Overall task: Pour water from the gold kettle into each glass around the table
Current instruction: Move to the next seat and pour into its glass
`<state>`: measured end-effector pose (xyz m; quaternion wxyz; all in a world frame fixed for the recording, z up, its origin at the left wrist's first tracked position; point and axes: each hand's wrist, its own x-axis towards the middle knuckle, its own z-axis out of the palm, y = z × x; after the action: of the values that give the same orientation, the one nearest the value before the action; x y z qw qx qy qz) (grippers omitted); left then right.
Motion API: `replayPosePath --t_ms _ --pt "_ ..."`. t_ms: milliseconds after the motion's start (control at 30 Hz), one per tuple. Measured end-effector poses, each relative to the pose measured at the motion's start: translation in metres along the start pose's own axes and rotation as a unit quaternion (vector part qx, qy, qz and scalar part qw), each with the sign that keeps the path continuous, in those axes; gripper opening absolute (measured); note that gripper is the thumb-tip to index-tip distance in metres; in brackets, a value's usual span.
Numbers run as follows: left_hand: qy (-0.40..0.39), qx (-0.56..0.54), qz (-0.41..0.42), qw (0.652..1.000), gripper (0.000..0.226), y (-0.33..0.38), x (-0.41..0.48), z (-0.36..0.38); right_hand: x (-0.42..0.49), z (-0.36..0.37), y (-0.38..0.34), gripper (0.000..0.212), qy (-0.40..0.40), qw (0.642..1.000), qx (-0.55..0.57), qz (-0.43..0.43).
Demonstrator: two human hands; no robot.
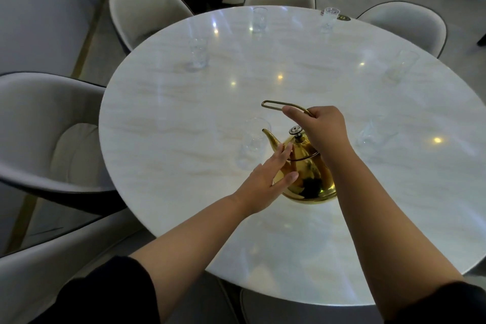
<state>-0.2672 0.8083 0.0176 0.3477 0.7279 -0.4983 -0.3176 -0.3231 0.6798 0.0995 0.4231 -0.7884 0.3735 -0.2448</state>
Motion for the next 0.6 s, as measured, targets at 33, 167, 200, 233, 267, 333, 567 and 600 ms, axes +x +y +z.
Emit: replayPosePath --t_ms 33,167,200,233,267,333,567,600 --pt "0.001 -0.004 -0.002 1.0 0.061 0.0 0.001 0.001 0.002 0.0 -0.001 0.055 -0.005 1.0 -0.012 -0.003" --pt "0.003 -0.017 -0.007 1.0 0.063 0.001 0.006 0.003 0.009 -0.001 -0.004 0.054 -0.02 0.999 -0.042 -0.01" --pt "0.005 -0.02 -0.008 1.0 0.063 0.002 0.007 0.003 0.01 -0.001 -0.005 0.054 -0.024 0.998 -0.048 -0.009" --pt "0.006 -0.024 -0.008 1.0 0.063 0.003 0.008 0.003 0.011 -0.001 -0.006 0.054 -0.027 0.998 -0.055 -0.011" --pt "0.007 -0.029 -0.009 1.0 0.063 0.003 0.008 0.004 0.012 -0.002 -0.007 0.055 -0.032 0.998 -0.06 -0.013" --pt "0.009 -0.041 -0.01 0.999 0.063 0.004 0.01 0.004 0.014 -0.002 -0.009 0.056 -0.042 0.997 -0.066 -0.017" --pt "0.013 -0.074 -0.011 0.997 0.062 0.003 0.015 0.006 0.021 -0.001 -0.012 0.055 -0.068 0.993 -0.098 -0.016" --pt "0.014 -0.075 -0.011 0.997 0.062 0.002 0.015 0.006 0.021 -0.001 -0.012 0.054 -0.07 0.993 -0.098 -0.016"
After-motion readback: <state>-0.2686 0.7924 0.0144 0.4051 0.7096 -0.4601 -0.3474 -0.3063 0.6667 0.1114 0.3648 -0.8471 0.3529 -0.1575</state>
